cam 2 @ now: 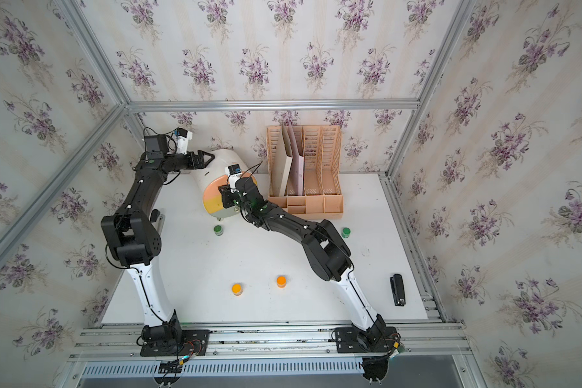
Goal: Put the paint cans in the drawer according to color
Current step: Close the drawer in the storage box, then open the drawer in the storage box.
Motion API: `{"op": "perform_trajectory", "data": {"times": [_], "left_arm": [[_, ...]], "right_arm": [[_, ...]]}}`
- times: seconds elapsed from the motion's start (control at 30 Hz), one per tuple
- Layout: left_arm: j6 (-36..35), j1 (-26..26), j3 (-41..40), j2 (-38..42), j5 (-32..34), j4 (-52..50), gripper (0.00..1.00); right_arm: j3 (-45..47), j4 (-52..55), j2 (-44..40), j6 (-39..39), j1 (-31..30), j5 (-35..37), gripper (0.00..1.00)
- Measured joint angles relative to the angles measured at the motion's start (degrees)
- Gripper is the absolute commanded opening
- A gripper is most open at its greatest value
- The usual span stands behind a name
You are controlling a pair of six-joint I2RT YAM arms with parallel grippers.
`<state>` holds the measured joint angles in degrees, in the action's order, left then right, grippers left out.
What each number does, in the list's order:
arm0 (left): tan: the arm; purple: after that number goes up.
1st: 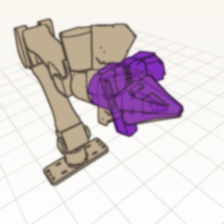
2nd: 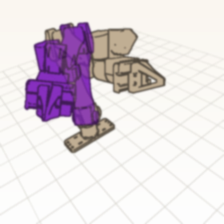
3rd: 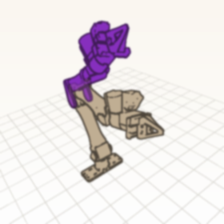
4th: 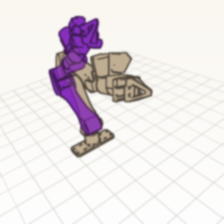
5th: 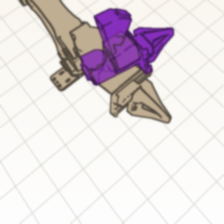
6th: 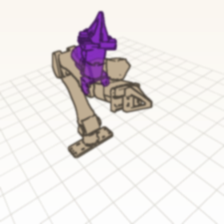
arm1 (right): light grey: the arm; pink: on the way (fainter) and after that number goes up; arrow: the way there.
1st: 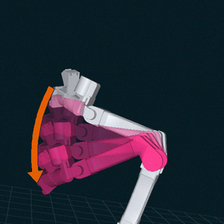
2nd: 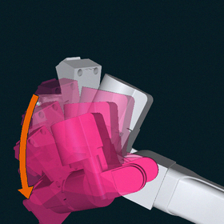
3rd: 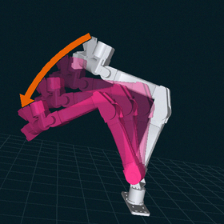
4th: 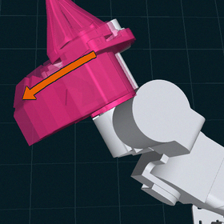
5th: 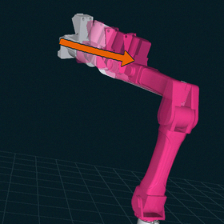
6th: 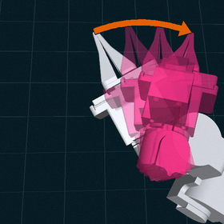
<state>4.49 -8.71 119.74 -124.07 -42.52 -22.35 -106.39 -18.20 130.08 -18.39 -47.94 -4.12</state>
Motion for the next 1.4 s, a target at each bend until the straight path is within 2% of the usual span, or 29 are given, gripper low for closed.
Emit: {"op": "perform_trajectory", "data": {"times": [0.27,0.43,0.67,0.9,1.13,1.4], "left_arm": [[-0.1,0.1,1.1,0.0,-0.1,-1.4,0.99],[-0.3,0.1,1.2,0.0,-0.1,-1.9,0.99],[-0.2,0.0,1.4,-0.1,-0.1,-2.1,0.99],[-0.3,0.0,1.5,-0.2,-0.1,-2.2,0.99],[-0.5,0.0,1.7,-0.2,-0.1,-2.4,0.99],[-0.7,0.1,1.7,-0.2,-0.1,-2.5,0.99]], "right_arm": [[11.0,-4.9,-6.6,1.0,-0.3,-0.3,0.32],[16.2,-7.9,-8.0,1.8,-0.4,-0.2,0.34],[16.3,-8.9,-5.3,1.9,-0.4,1.0,0.36],[13.2,-8.6,-1.8,1.9,-0.4,3.9,0.43],[9.5,-8.5,0.9,1.9,-0.4,5.1,0.41],[9.2,-8.9,1.4,1.8,-0.4,5.8,0.38]]}}
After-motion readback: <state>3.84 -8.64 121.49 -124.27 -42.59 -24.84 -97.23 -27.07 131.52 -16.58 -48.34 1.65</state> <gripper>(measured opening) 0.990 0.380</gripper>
